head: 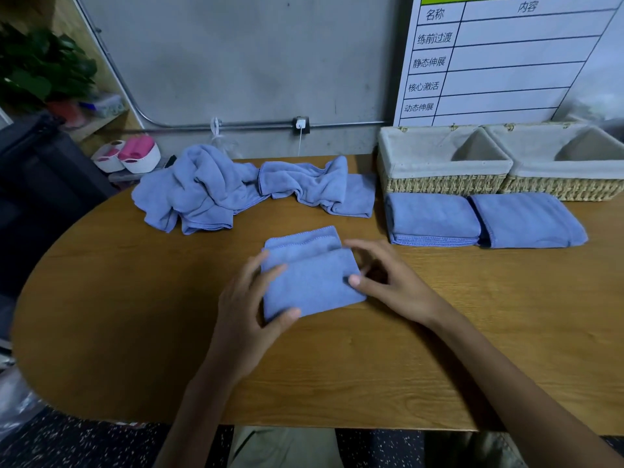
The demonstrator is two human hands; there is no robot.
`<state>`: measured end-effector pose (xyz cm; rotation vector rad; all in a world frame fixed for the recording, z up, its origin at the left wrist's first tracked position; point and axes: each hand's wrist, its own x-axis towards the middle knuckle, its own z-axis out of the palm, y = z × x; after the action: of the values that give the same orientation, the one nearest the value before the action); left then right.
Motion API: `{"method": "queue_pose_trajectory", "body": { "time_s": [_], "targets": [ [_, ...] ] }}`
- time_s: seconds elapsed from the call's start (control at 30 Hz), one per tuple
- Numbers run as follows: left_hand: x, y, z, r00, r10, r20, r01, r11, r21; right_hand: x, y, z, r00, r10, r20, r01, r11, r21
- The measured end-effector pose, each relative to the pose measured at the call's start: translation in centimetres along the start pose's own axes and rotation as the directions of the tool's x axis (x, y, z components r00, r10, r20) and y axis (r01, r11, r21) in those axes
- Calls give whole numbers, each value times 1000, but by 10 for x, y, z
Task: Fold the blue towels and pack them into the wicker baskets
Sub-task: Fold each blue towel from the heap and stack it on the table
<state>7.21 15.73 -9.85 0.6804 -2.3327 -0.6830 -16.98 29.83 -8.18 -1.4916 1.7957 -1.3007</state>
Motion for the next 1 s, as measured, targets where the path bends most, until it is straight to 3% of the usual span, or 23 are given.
{"method": "queue_pose_trajectory", "body": {
  "time_s": [0.07,0.17,0.57,0.77,0.87,1.0],
  "targets": [
    [0,-6,2,983,75,168,-98,986,133,-6,5,-7,986,-36,162,47,997,-60],
    [2,-11,7,972,63,226,-103,981,166,-4,9,-7,967,-70,245,113,980,-165],
    [27,-17,-6,978,117,171,-138,984,112,10,22,-1,962,-253,105,274,868,-414],
    [33,-6,-11,996,29,80,-18,990,-138,5,2,1,952,-300,-60,272,920,-282],
    [36,-2,-11,997,-24,74,45,953,-300,6,-11,4,976,-188,-110,179,980,-90],
    [45,0,-3,972,-236,3,218,894,-392,24,-17,13,979,-20,-202,46,991,123]
  ]
}}
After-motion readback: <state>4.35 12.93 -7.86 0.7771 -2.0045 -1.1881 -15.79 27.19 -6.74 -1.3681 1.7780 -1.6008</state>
